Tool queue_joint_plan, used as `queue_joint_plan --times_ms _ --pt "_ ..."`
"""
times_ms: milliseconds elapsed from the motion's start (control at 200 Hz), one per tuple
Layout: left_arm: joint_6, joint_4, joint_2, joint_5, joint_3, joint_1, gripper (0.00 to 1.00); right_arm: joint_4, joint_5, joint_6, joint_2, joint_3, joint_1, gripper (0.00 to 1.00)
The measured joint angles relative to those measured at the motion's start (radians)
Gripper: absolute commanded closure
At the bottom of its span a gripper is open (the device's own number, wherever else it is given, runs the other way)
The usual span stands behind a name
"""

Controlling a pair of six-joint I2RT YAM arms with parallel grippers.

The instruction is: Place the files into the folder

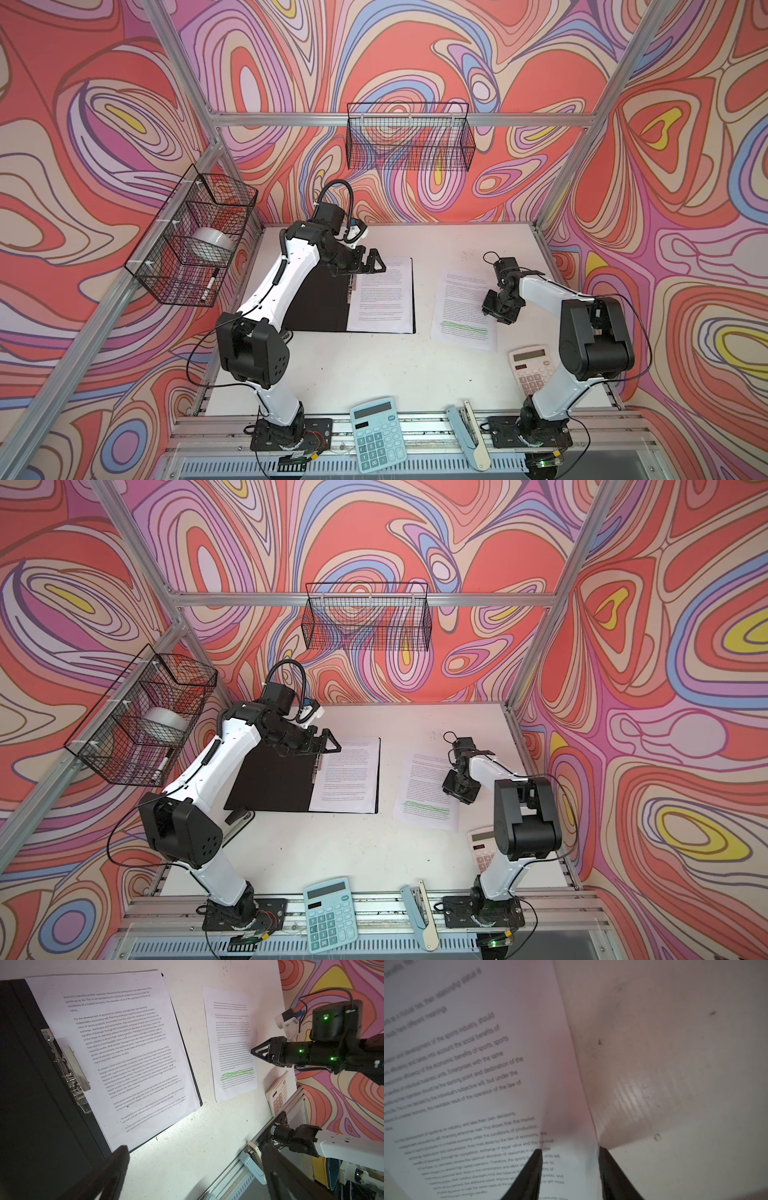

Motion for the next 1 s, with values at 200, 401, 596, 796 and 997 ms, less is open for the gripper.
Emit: queue_joint_plan --times_ms 200,401,596,796,997 --pt "0.000 0.000 0.004 -0.004 0.000 0.000 0.00 0.009 0.000 -0.008 0.002 -0.002 -0.006 0.54" --pt "0.000 0.000 0.004 -0.005 -0.001 0.000 0.00 0.018 0.006 -0.012 0.002 -0.008 -0.012 0.57" --pt "0.000 0.000 0.004 -0.005 -0.007 0.000 0.00 0.019 0.018 -0.022 0.002 -0.010 -0.014 0.64" --pt "0.000 0.000 0.004 -0.005 -0.008 0.000 0.00 0.019 0.029 -0.031 0.002 -0.013 -0.019 0.77" --pt "0.000 0.000 0.004 -0.005 -0.008 0.000 0.00 0.025 0.039 -0.041 0.002 -0.015 -0.021 0.90"
